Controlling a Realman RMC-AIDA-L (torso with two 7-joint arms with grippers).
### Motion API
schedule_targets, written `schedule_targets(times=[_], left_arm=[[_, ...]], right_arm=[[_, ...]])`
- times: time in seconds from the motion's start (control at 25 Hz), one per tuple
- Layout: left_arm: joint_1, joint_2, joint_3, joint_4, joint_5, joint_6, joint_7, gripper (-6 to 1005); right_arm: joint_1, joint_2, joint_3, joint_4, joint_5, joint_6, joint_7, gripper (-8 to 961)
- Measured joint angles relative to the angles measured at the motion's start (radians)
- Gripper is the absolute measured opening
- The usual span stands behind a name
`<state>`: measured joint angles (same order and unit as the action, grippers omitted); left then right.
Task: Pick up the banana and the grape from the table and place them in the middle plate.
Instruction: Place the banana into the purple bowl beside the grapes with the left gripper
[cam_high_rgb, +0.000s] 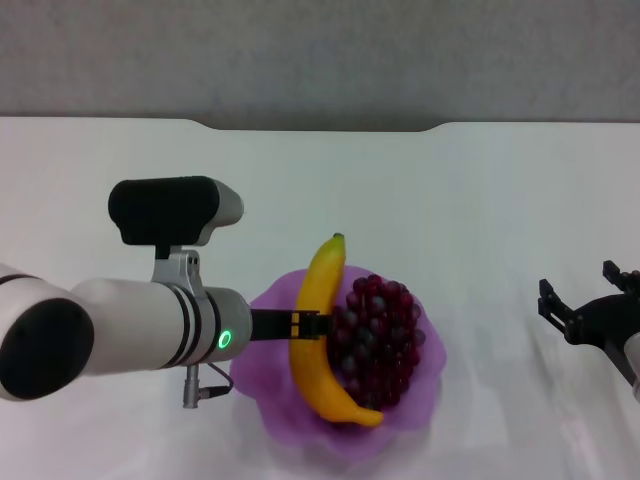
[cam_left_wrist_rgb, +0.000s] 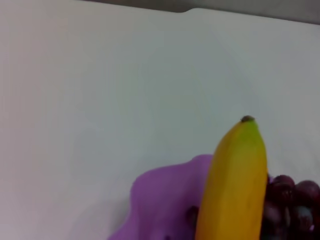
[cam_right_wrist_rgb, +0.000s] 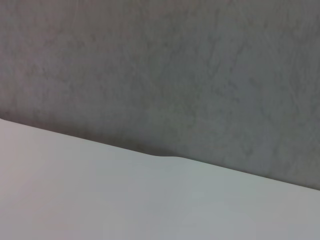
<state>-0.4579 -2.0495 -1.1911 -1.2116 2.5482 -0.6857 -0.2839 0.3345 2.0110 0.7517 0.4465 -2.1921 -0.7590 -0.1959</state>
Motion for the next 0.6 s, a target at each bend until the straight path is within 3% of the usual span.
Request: schedule_targets(times=[0.4, 0.6], left_arm=[[0.015, 0.003, 0.003, -0.010, 0.005, 0.002, 0.018, 584], [0.079, 0.006, -0.010, -0.119, 0.008, 0.012, 0.090, 606]], right_arm=[[0.000, 0.000, 0.000, -0.004, 0.000, 0.000, 0.000, 894], [-0.001, 0.000, 0.000, -0.007, 0.001, -0.001, 0.000, 894]])
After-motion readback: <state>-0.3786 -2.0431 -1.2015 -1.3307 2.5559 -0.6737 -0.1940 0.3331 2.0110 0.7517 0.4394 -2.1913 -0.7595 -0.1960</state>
